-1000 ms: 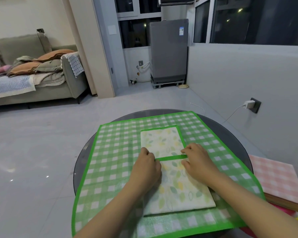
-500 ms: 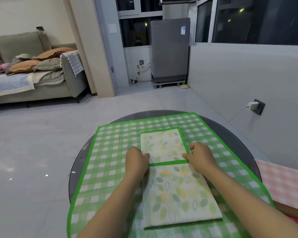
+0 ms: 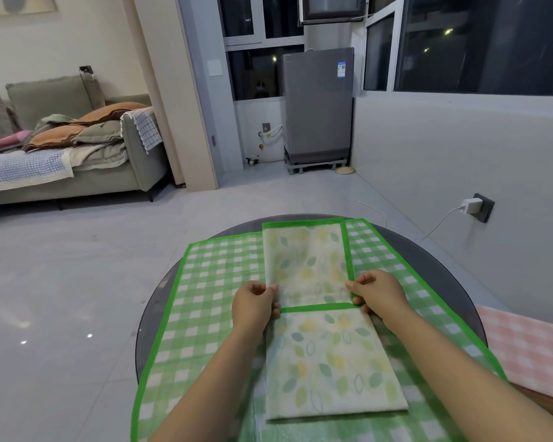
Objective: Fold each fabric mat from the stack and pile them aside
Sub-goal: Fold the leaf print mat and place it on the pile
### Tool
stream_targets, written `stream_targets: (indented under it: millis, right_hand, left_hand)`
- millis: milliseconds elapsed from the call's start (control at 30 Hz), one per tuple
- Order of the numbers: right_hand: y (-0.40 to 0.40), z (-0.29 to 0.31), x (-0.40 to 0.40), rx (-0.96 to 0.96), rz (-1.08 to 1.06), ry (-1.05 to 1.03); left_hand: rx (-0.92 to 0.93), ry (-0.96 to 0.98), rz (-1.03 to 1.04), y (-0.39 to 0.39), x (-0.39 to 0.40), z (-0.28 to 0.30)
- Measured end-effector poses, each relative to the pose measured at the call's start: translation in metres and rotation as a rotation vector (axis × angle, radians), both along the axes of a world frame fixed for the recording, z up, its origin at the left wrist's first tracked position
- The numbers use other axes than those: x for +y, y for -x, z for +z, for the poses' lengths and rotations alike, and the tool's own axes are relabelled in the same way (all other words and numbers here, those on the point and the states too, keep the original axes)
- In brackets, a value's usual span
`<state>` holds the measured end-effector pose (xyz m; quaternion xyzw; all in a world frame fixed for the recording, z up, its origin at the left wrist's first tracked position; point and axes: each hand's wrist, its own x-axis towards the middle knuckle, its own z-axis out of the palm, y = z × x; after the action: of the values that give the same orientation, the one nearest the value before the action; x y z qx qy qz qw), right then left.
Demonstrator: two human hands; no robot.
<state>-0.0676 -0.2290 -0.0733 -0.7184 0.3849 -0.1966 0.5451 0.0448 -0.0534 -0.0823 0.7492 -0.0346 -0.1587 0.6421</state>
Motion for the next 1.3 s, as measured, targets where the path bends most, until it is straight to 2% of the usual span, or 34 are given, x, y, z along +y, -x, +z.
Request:
stream_targets:
  millis: [133,267,433,567,633,733,933,1033,1167,1233,1300]
  right_hand:
    - [0.012,0.002,-0.002,-0.121,0.072,-0.118]
    - [0.022,-0.001,-0.006,-0.178,0.184,-0.207]
    - [0.033,0.001,-0.004,-0.223,0.205,-0.253]
    - [0.04,-0.001,-0.003,-0.145,0.257,-0.127]
    - [0.042,-0.002,-0.002,-0.085,0.27,0.0]
    - [0.044,-0.006,0.0,-0.003,0.287,0.222]
    - [0.043,-0.009,0.004,0.026,0.331,0.367]
    - [0.043,-0.011,0.007,0.085,0.384,0.525]
    - [0.045,-0.008,0.016,0.183,0.446,0.733]
    - [0.042,-0.003,0.02,0.228,0.439,0.852]
    - [0.036,0.0,0.024,0.253,0.472,0.934]
  left_hand:
    - [0.011,0.088,-0.063,0.004,0.009,0.005]
    - [0.159,0.266,-0.082,0.006,0.016,0.011]
    - [0.138,0.21,-0.129,0.009,0.025,0.012]
    - [-0.083,0.003,-0.182,0.017,0.035,0.014]
    - [-0.205,-0.08,-0.196,0.021,0.037,0.011]
    - [-0.301,-0.137,-0.191,0.026,0.037,0.005]
    - [-0.497,-0.205,-0.173,0.034,0.035,-0.005]
    - [-0.642,-0.294,-0.208,0.036,0.034,-0.008]
    - [-0.919,-0.604,-0.225,0.038,0.031,-0.01]
    - [-1.084,-0.693,-0.238,0.04,0.027,-0.007]
    - [-1.056,-0.789,-0.386,0.044,0.019,0.0]
